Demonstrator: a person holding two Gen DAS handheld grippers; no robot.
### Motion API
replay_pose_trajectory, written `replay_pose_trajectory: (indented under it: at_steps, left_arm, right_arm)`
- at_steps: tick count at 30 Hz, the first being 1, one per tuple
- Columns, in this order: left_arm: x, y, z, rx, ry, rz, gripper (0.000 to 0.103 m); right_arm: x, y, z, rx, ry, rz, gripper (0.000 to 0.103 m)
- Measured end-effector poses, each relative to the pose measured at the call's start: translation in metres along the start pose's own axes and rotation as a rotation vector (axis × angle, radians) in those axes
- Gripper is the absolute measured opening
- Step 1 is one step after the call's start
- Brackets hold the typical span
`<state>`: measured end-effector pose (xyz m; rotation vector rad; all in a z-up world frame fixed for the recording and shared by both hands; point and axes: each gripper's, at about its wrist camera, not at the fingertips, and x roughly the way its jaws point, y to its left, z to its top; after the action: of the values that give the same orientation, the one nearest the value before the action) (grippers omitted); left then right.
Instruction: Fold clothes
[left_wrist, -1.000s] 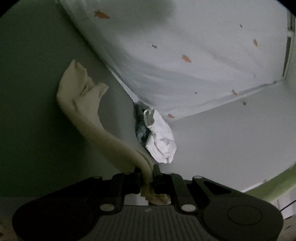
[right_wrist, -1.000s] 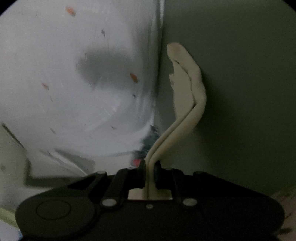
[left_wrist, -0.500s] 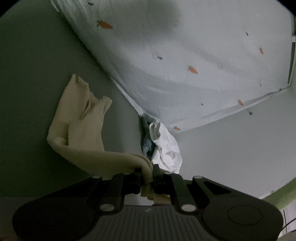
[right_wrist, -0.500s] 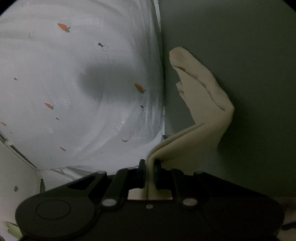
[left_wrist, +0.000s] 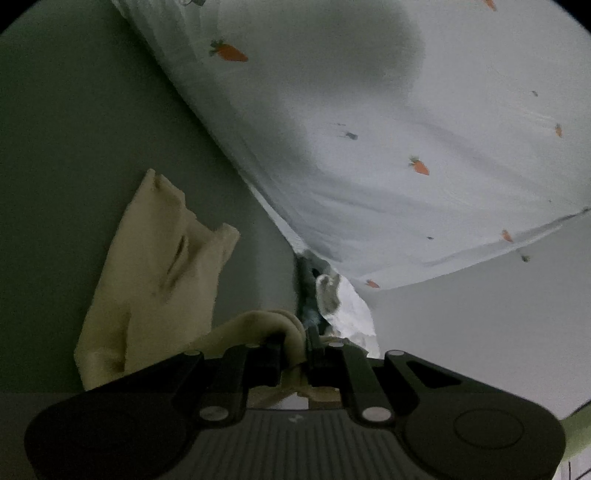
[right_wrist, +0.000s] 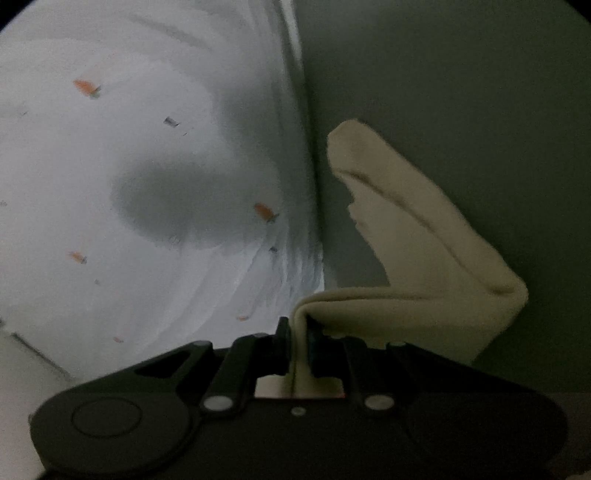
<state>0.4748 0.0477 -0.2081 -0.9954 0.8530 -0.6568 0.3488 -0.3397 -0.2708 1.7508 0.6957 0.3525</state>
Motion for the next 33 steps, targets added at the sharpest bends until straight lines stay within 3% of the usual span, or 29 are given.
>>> replay_pose_trajectory:
  at_steps: [13,21,23,25,30,33]
  left_arm:
    - [0.084,0.059,0.068,-0.186,-0.003,0.126,0.013]
    - [0.115,0.089,0.092,-0.241,0.014,0.174,0.014]
    - [0.122,0.093,0.096,-0.241,0.027,0.187,0.014]
    - [0.128,0.096,0.099,-0.23,0.041,0.198,0.014]
    - [0.14,0.09,0.109,-0.154,0.071,0.224,0.024]
    - [0.141,0.086,0.115,-0.097,0.08,0.249,0.025]
  right_arm:
    - [0.079,-0.028,0.076,0.177,-0.045,-0.137,0.011]
    - [0.107,-0.043,0.102,0.26,-0.044,-0.178,0.021]
    - [0.111,-0.045,0.106,0.286,-0.049,-0.166,0.033]
    - [0.115,-0.045,0.111,0.302,-0.054,-0.145,0.039]
    - [0.123,-0.033,0.121,0.215,-0.08,-0.163,0.043]
    - [0.126,-0.019,0.126,0.138,-0.102,-0.171,0.048]
